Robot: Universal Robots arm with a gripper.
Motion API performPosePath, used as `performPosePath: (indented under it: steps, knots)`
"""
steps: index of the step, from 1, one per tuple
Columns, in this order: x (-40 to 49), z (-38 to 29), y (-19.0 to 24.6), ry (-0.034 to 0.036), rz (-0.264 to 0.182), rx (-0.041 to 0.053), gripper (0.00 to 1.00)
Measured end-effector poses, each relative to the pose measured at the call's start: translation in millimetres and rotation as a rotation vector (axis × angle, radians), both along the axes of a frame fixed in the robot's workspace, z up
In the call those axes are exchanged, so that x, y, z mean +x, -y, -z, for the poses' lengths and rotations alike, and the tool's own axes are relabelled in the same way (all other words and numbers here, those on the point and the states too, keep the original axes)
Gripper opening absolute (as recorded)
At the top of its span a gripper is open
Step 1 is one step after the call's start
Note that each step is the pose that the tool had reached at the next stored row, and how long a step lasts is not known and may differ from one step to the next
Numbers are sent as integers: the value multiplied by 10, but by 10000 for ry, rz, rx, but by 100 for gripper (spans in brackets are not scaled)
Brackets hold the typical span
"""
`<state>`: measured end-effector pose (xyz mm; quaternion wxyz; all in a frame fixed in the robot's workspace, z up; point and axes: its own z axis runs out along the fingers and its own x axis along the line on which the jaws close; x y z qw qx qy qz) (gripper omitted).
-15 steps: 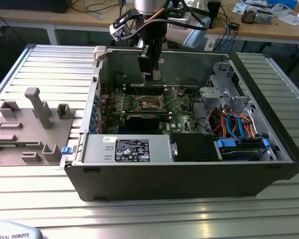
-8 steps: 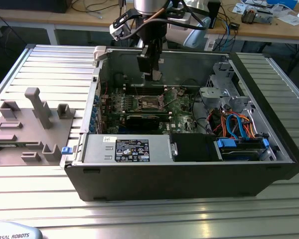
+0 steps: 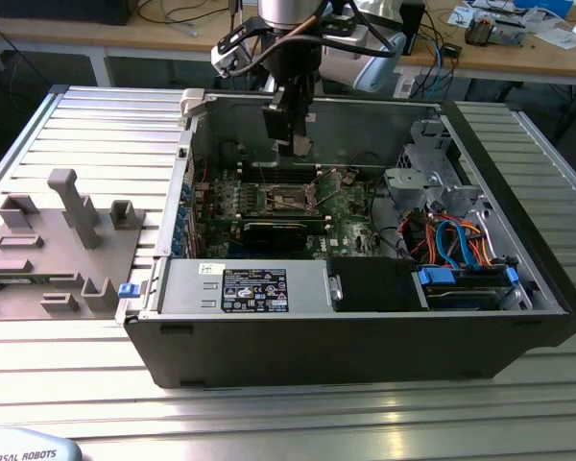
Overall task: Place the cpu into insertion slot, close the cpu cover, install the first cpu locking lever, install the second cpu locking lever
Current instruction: 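Place the cpu into insertion slot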
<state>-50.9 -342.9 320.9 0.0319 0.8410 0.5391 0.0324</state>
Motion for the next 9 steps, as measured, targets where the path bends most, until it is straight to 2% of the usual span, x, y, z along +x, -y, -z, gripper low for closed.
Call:
performPosePath:
  steps: [9]
  knots:
    - [0,1,0,0,266,0,54]
